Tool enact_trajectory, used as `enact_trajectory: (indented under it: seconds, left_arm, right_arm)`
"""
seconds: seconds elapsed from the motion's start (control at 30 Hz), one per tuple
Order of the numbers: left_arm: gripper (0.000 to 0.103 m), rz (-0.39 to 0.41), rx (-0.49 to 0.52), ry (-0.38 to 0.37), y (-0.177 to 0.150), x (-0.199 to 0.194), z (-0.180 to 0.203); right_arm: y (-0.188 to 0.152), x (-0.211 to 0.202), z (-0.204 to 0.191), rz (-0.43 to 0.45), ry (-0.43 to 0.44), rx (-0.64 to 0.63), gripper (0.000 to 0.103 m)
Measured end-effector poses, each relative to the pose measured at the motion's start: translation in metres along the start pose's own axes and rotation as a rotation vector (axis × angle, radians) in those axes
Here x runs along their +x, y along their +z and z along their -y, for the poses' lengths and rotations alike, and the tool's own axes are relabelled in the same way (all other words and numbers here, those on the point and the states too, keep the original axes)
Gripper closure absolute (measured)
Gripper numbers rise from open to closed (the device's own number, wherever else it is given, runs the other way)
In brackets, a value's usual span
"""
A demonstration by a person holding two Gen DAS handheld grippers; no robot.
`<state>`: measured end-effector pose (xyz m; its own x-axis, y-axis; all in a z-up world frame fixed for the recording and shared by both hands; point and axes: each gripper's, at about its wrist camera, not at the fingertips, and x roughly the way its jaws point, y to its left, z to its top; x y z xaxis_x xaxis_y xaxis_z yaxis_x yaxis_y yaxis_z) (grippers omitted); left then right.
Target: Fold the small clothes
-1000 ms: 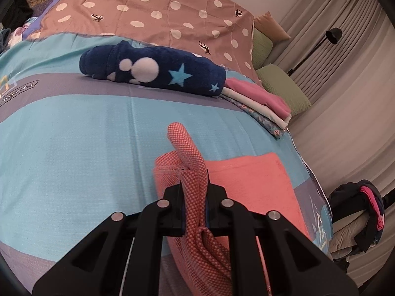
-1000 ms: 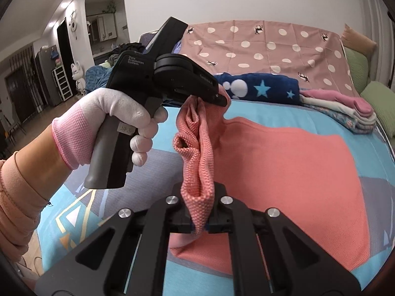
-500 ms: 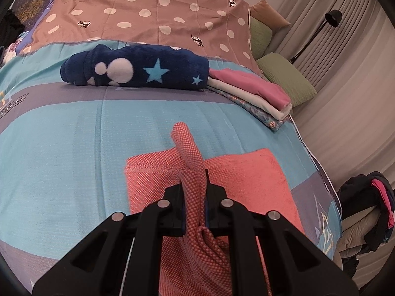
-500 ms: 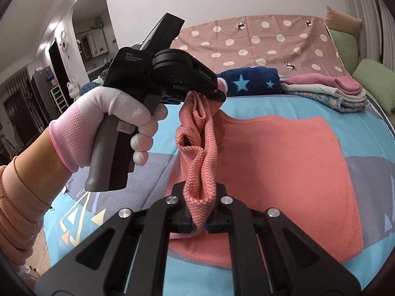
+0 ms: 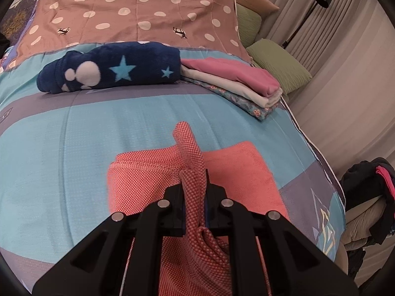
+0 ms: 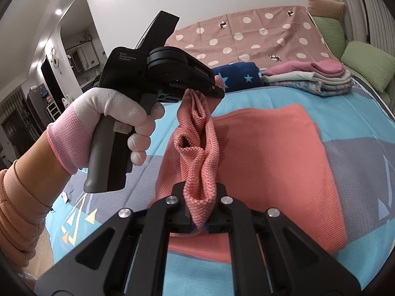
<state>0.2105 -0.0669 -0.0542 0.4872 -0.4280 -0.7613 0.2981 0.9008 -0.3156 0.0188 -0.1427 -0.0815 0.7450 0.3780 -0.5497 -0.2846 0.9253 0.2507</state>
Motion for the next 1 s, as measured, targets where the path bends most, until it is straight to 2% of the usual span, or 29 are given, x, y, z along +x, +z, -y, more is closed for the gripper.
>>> enact_trajectory:
  seconds: [0.53, 1.0]
  left_arm:
    - [0.093, -0.052, 0.126, 0.038, 0.001, 0.040, 0.060]
    - [0.093, -0.075, 0.174, 0.086, 0.000, 0.059, 0.088]
  right_arm:
    - [-0.007, -0.014, 0.048, 0.008, -0.009, 0.092, 0.098]
    - [-0.012, -0.022, 0.070, 0.011, -0.022, 0.151, 0.098]
